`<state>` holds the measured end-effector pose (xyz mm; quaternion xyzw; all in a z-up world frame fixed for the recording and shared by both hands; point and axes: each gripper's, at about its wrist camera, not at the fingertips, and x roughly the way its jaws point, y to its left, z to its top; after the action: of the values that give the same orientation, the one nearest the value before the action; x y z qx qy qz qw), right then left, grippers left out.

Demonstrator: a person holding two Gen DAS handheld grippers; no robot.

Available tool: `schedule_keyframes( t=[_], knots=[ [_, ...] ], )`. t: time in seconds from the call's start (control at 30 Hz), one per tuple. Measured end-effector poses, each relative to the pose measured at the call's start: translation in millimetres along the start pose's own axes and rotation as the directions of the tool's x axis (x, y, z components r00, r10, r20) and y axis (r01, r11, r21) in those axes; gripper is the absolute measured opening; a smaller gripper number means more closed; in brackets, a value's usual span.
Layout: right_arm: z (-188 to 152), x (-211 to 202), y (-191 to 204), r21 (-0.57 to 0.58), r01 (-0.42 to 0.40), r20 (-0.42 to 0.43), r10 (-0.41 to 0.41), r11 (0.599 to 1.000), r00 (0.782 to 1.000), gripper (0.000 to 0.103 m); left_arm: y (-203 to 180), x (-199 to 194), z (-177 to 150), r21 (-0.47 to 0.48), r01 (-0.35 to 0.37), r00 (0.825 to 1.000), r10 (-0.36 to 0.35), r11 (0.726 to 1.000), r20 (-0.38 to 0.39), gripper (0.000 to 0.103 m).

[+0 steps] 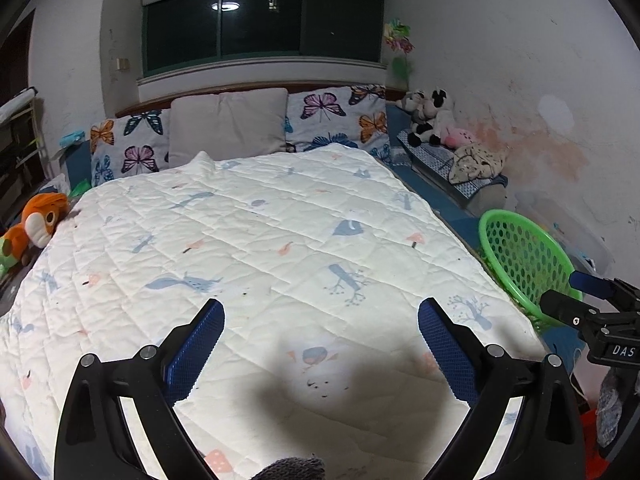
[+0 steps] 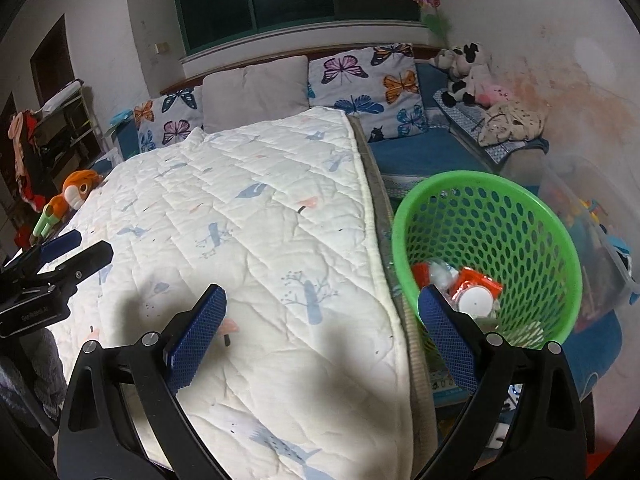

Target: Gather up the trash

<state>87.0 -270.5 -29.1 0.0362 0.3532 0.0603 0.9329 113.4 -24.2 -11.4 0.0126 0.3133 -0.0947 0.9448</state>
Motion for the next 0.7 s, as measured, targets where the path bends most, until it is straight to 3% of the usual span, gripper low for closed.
schedule_keyframes(
  t=[0.7],
  knots=[
    [1.8,2.7,9.8,-0.008,-0.015,-0.003,0.015,1.000,1.000,0.097,8.8,-10.4,-5.1,0.000,-0.035,0.999,0.035,0.999,0.031,0.094]
  ],
)
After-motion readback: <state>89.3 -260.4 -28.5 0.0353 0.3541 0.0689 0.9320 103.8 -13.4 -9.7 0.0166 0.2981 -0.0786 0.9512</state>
